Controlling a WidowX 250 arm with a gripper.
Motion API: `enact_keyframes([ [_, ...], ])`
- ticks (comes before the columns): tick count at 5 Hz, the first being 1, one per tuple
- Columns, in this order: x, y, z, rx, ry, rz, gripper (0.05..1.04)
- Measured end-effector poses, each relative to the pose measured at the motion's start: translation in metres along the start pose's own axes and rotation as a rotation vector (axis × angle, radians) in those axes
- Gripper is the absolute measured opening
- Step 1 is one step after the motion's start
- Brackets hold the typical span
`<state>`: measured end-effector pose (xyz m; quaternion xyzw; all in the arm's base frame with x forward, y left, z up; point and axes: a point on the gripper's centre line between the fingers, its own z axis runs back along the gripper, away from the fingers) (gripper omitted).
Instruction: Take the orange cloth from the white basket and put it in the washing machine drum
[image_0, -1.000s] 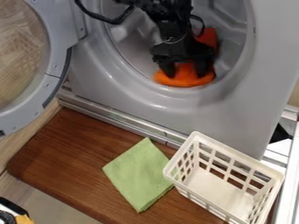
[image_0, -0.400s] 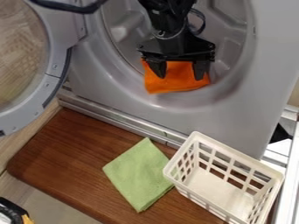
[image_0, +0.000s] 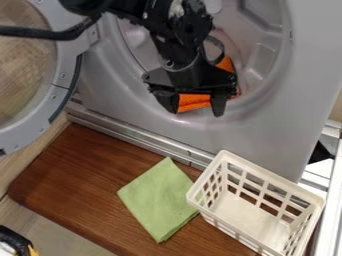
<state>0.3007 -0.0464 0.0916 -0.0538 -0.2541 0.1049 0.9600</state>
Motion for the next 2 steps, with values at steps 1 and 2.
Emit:
enact_keyframes([
  [1, -0.0064, -0.0035, -0.0012, -0.004, 0.014, -0.01, 0.999],
  [2, -0.0066, -0.0033, -0.0016, -0.003, 0.015, -0.009, 0.999],
])
